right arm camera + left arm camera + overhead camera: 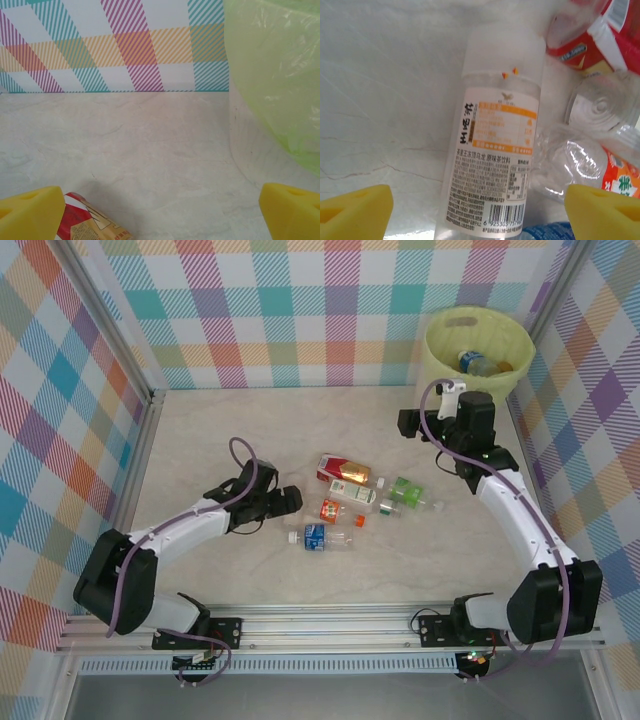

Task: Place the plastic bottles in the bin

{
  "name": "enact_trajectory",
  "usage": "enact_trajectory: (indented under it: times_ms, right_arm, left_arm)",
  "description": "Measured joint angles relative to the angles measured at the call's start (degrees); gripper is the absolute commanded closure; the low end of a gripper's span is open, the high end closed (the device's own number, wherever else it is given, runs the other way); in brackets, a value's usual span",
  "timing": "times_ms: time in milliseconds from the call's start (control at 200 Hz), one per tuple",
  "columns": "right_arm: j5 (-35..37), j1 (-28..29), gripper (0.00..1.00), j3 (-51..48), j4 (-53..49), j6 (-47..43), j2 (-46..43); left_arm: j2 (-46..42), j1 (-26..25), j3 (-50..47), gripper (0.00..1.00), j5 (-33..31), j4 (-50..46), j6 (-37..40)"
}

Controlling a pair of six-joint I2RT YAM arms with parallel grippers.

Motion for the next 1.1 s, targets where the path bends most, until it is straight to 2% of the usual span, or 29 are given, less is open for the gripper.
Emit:
enact_trajectory:
  times_ms: [310, 595, 745, 985, 1100]
  right_arm:
    - [0.0, 0.0, 0.0, 0.0, 0.0, 0.4, -0.1]
    - [-0.9, 0.0, 0.0, 0.0, 0.0, 0.9, -0.1]
    - [-1.6, 0.0, 0.0, 0.0, -0.1, 1.4, -0.1]
    - [-3.3, 0.0, 0.0, 0.0, -0.3, 2.1, 0.4]
    - [-4.9, 0.0, 0.0, 0.0, -1.4, 2.2, 0.5]
  left_arm:
    - [1.5, 0.0, -1.3, 0.17, 3.5, 1.1, 3.8]
    - [7.2, -1.0, -1.3, 0.24, 2.8, 1.6, 6.5]
    - [9.2, -1.5, -1.2, 0.3, 1.4, 1.7, 7.2]
    - [9.8, -1.7, -0.9, 0.45, -0.7, 2.0, 7.6]
    - [9.7, -1.7, -0.9, 0.48, -0.7, 2.8, 7.8]
